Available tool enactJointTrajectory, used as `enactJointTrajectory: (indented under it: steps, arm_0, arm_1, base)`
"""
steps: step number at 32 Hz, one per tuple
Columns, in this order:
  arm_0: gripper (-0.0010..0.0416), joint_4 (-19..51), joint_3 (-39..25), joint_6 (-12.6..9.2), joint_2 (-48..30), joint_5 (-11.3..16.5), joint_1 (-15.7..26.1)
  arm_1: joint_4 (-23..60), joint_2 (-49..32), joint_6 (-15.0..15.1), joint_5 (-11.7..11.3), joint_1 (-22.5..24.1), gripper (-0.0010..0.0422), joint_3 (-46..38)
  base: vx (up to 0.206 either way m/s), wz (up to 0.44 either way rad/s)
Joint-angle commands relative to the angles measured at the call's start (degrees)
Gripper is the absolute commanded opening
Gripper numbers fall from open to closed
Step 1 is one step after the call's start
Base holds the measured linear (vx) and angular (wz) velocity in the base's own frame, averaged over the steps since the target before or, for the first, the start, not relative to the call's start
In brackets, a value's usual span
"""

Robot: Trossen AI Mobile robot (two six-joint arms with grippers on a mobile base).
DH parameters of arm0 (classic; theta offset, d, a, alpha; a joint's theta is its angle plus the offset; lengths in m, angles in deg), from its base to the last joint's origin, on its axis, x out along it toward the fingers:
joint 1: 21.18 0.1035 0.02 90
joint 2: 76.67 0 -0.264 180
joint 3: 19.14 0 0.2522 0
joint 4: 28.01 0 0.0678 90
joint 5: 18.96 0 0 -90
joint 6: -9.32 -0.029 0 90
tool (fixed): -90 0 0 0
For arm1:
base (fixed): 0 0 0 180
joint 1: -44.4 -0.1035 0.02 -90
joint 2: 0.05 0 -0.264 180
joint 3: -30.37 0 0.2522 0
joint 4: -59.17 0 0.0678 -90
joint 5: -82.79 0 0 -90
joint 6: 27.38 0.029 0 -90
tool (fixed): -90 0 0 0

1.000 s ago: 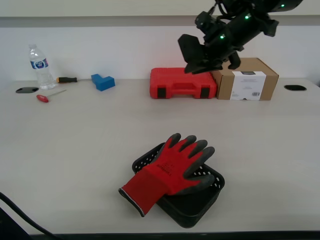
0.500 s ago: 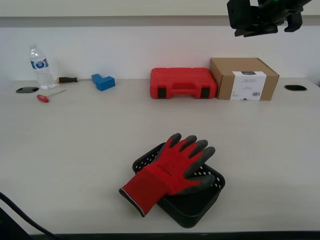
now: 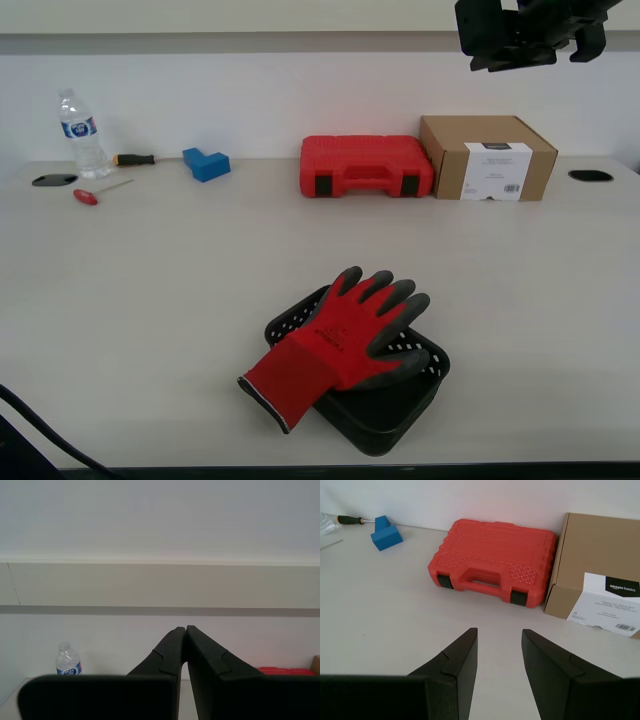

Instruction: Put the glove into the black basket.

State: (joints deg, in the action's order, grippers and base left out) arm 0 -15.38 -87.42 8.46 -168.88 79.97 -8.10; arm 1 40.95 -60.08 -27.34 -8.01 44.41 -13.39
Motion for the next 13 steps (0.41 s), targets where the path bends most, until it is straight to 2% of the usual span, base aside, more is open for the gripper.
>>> enactJointTrajectory:
  steps: [1, 13]
  arm_0:
    - [0.0121, -0.1, 0.0, 0.0, 0.0, 0.0, 0.0]
    - [0.0121, -0.1, 0.0, 0.0, 0.0, 0.0, 0.0]
  arm_1:
    - [-0.2, 0.0, 0.0, 0.0, 0.0, 0.0, 0.0]
    - [-0.2, 0.0, 0.0, 0.0, 0.0, 0.0, 0.0]
  base:
    - [0.0, 0.0]
    - [0.0, 0.0]
